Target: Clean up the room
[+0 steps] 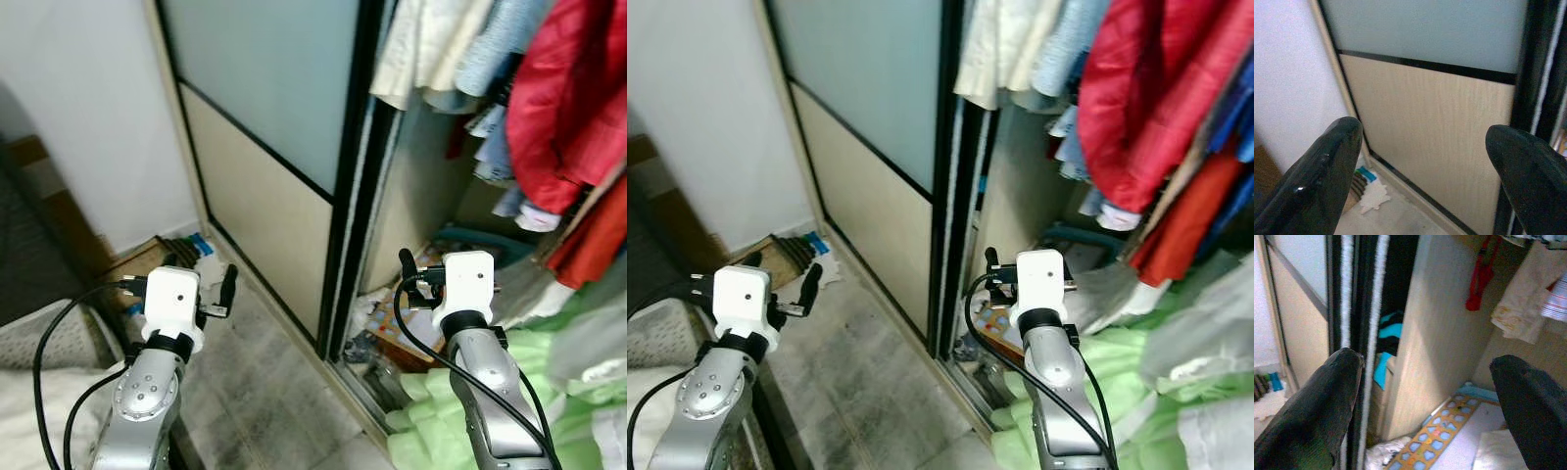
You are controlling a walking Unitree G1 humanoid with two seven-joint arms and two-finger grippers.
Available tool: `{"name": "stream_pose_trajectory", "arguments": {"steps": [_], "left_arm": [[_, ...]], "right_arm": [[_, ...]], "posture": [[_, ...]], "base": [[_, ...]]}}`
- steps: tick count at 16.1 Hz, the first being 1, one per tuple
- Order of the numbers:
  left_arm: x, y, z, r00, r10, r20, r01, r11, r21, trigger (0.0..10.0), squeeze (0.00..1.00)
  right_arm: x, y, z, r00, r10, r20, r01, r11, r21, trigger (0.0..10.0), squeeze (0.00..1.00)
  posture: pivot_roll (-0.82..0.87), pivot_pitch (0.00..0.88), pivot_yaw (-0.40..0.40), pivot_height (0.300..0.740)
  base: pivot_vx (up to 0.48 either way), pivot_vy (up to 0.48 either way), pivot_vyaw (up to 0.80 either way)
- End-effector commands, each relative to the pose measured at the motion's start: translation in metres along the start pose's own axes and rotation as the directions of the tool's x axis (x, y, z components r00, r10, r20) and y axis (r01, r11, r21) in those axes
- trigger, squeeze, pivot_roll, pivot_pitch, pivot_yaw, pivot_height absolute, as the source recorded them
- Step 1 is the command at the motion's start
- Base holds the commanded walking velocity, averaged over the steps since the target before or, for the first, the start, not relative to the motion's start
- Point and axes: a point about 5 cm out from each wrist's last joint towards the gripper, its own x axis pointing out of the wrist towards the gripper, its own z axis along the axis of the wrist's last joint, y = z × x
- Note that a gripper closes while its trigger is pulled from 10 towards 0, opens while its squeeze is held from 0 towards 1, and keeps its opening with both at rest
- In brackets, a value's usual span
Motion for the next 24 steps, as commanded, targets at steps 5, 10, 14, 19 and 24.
{"name": "stream_pose_trajectory", "arguments": {"steps": [5, 10, 14, 19, 24], "left_arm": [[0.002, 0.000, 0.001, 1.000, -0.008, -0.001, 0.008, 1.000, 0.002, 10.0, 0.00], [0.005, 0.000, 0.003, 1.000, 0.017, 0.015, -0.017, 1.000, -0.022, 10.0, 0.00], [0.004, 0.003, 0.002, 0.998, 0.060, 0.006, -0.060, 0.998, -0.027, 10.0, 0.00], [0.008, 0.004, 0.004, 0.999, 0.048, 0.013, -0.048, 0.999, -0.001, 10.0, 0.00], [0.011, 0.011, 0.011, 0.996, 0.084, 0.032, -0.085, 0.996, 0.015, 10.0, 0.00]], "right_arm": [[0.004, 0.003, 0.000, 1.000, 0.016, 0.002, -0.016, 1.000, 0.005, 10.0, 0.00], [0.006, 0.004, 0.001, 1.000, 0.024, 0.009, -0.024, 0.999, 0.023, 10.0, 0.00], [0.005, 0.004, 0.003, 0.999, -0.049, -0.001, 0.049, 0.998, 0.027, 10.0, 0.00], [0.007, 0.013, 0.005, 0.999, 0.049, 0.007, -0.049, 0.998, -0.050, 10.0, 0.00], [0.017, 0.020, 0.023, 0.992, 0.102, 0.075, -0.096, 0.993, -0.072, 10.0, 0.00]], "posture": [[0.01, 0.023, -0.032, 0.740], [0.01, 0.022, -0.029, 0.740], [0.02, 0.029, -0.029, 0.740], [0.02, 0.049, -0.028, 0.740], [0.01, 0.075, -0.027, 0.740]], "base": [[0.000, -0.349, 0.00], [0.000, -0.176, 0.00], [0.000, 0.000, 0.00], [0.000, 0.000, 0.26], [0.000, 0.000, 0.80]]}}
